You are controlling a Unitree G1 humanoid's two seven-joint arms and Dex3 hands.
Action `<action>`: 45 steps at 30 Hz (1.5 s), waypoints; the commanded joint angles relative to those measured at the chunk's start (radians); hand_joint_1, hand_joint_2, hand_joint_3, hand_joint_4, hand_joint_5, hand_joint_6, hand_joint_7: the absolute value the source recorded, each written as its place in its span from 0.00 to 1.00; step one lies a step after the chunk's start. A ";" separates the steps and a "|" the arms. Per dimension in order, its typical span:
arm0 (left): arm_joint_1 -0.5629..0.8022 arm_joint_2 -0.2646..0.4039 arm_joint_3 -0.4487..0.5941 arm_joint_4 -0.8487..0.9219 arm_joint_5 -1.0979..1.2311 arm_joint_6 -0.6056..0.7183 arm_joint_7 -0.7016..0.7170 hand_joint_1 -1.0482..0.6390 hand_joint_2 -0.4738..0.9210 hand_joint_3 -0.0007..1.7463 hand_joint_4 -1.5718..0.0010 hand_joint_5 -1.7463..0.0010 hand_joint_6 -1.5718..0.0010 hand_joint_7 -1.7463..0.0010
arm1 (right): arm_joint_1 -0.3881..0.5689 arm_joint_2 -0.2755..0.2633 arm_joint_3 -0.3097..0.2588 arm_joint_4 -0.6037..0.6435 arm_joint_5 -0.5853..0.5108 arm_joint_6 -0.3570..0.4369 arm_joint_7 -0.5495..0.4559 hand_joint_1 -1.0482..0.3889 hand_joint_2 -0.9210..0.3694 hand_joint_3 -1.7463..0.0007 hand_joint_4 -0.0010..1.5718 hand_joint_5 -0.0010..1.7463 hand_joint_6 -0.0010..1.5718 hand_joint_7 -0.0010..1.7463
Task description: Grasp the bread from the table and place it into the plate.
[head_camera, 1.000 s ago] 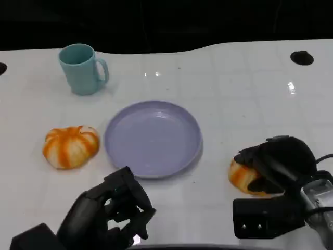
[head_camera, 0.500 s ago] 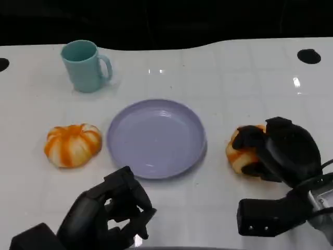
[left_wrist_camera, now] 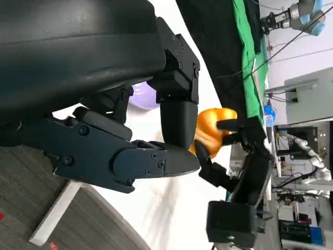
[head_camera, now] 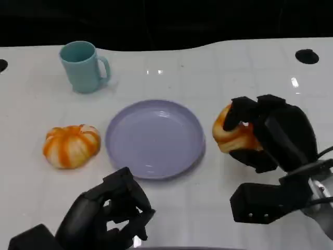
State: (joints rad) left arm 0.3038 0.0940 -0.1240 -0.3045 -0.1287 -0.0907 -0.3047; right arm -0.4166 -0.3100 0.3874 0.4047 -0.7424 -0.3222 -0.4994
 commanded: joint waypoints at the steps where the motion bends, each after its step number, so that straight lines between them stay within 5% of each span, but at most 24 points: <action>1: 0.007 0.006 -0.002 -0.004 0.006 -0.003 0.008 0.29 1.00 0.23 0.59 0.00 0.71 0.01 | -0.047 0.033 -0.008 -0.045 0.041 0.004 0.099 0.60 0.52 0.17 0.64 1.00 0.50 0.98; 12: 0.013 0.004 -0.010 -0.010 0.010 0.002 0.009 0.29 1.00 0.23 0.58 0.00 0.71 0.00 | -0.158 0.188 0.009 0.064 0.102 0.032 0.243 0.62 0.53 0.15 0.65 1.00 0.49 0.99; 20: 0.027 0.006 -0.011 -0.024 0.001 0.008 0.004 0.29 1.00 0.23 0.58 0.00 0.71 0.00 | -0.247 0.264 0.028 0.238 0.105 0.001 0.228 0.61 0.51 0.19 0.65 1.00 0.49 0.99; 23: 0.035 0.008 -0.012 -0.034 -0.004 0.014 0.000 0.29 1.00 0.22 0.58 0.00 0.72 0.00 | -0.270 0.296 0.024 0.309 0.125 -0.002 0.236 0.62 0.49 0.22 0.60 1.00 0.51 0.87; 27: 0.040 0.010 -0.011 -0.041 0.000 0.014 0.002 0.29 1.00 0.23 0.59 0.00 0.72 0.00 | -0.282 0.320 0.006 0.366 0.181 -0.023 0.272 0.62 0.43 0.31 0.48 0.94 0.52 0.60; 29: 0.042 0.010 -0.012 -0.045 0.004 0.019 0.006 0.28 1.00 0.23 0.59 0.00 0.72 0.00 | -0.287 0.312 0.016 0.378 0.186 -0.027 0.307 0.57 0.33 0.48 0.39 0.79 0.46 0.38; 30: 0.043 0.009 -0.012 -0.046 0.003 0.021 0.007 0.29 1.00 0.23 0.59 0.00 0.72 0.00 | -0.290 0.300 0.029 0.374 0.177 -0.023 0.337 0.51 0.24 0.57 0.26 0.62 0.39 0.26; 33: 0.044 0.009 -0.013 -0.048 0.001 0.021 0.005 0.29 1.00 0.23 0.59 0.00 0.72 0.00 | -0.290 0.270 0.056 0.353 0.158 -0.007 0.413 0.39 0.03 0.82 0.08 0.33 0.24 0.05; 39: 0.041 0.008 -0.014 -0.048 0.002 0.027 0.007 0.28 1.00 0.23 0.59 0.00 0.71 0.00 | -0.260 0.229 0.073 0.278 0.149 0.028 0.497 0.27 0.00 0.81 0.00 0.19 0.12 0.00; 45: 0.035 0.005 -0.015 -0.041 0.002 0.019 0.007 0.28 1.00 0.23 0.59 0.00 0.71 0.00 | -0.189 0.183 0.061 0.150 0.156 0.024 0.507 0.27 0.00 0.82 0.00 0.26 0.14 0.02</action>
State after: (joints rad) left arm 0.3354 0.0916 -0.1420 -0.3439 -0.1271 -0.0672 -0.3046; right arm -0.6440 -0.0966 0.4585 0.6171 -0.5921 -0.2938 0.0011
